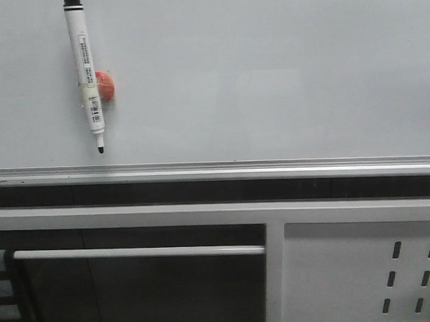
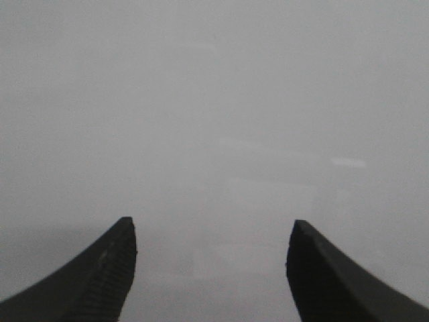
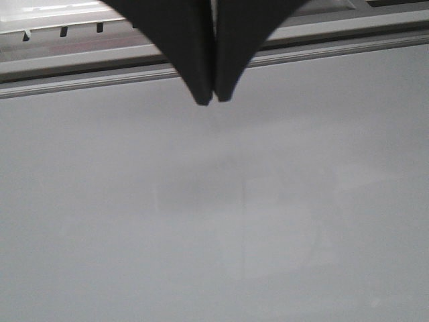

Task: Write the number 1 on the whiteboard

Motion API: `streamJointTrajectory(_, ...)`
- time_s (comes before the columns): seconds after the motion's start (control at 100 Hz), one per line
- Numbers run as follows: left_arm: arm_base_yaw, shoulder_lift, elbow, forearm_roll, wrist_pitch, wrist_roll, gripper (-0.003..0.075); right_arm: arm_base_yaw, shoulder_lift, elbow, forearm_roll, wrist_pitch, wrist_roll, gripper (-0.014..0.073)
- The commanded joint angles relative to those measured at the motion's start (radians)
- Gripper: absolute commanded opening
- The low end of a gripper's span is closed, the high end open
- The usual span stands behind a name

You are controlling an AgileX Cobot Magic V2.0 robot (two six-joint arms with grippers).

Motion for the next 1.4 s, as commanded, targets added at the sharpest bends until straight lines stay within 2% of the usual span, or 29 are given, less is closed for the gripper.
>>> streamJointTrajectory(0.0, -0.045, 0.052, 0.004, -0.005, -0.074, 0.004, 0.0394, -0.005, 0.015, -0.024, 0.005, -0.081, -0.013, -0.0079)
streamJointTrajectory(0.07, -0.103, 0.085, 0.062, -0.005, -0.145, 0.004, 0.0305, -0.005, 0.015, -0.014, 0.012, -0.089, -0.013, -0.0079)
streamJointTrajectory(0.12, -0.152, 0.104, 0.114, -0.005, -0.228, 0.004, 0.0274, -0.005, 0.015, -0.006, 0.012, -0.098, -0.013, -0.0079)
streamJointTrajectory(0.23, -0.279, 0.141, 0.237, 0.012, -0.495, 0.006, 0.0277, -0.005, 0.015, 0.014, 0.012, -0.100, -0.013, -0.0079)
streamJointTrajectory(0.31, -0.366, 0.173, 0.310, 0.107, -0.688, 0.006, 0.0277, -0.005, 0.015, 0.028, 0.012, -0.107, -0.013, -0.0079)
streamJointTrajectory(0.38, -0.422, 0.211, 0.354, 0.157, -0.779, 0.006, 0.0277, -0.005, 0.015, 0.036, 0.012, -0.115, -0.013, -0.0079)
streamJointTrajectory(0.43, -0.451, 0.246, 0.367, 0.157, -0.791, 0.006, 0.0277, -0.005, 0.015, 0.036, -0.001, -0.115, -0.013, -0.0079)
streamJointTrajectory(0.51, -0.473, 0.315, 0.369, 0.155, -0.804, 0.006, 0.0277, -0.005, 0.015, 0.036, -0.015, -0.115, -0.013, -0.0079)
streamJointTrajectory(0.61, -0.477, 0.429, 0.369, 0.155, -0.902, 0.006, 0.0277, -0.005, 0.015, 0.036, -0.018, -0.115, -0.013, -0.0079)
streamJointTrajectory(0.81, -0.477, 0.697, 0.369, 0.154, -1.206, -0.002, 0.0282, -0.005, 0.015, 0.036, -0.021, -0.109, -0.013, -0.0079)
streamJointTrajectory(0.91, -0.477, 0.837, 0.369, 0.178, -1.399, -0.036, 0.0344, -0.005, 0.015, 0.036, -0.026, -0.100, -0.013, -0.0079)
streamJointTrajectory(1.03, -0.477, 0.964, 0.360, 0.177, -1.401, -0.124, 0.0415, -0.005, 0.015, 0.036, -0.037, -0.099, -0.013, -0.0079)
streamJointTrajectory(1.13, -0.477, 1.022, 0.356, 0.179, -1.401, -0.212, 0.0421, -0.005, 0.015, 0.036, -0.037, -0.099, -0.013, -0.0079)
streamJointTrajectory(1.39, -0.477, 1.037, 0.289, 0.180, -1.401, -0.214, 0.0421, -0.005, 0.015, 0.036, -0.040, -0.101, -0.013, -0.0079)
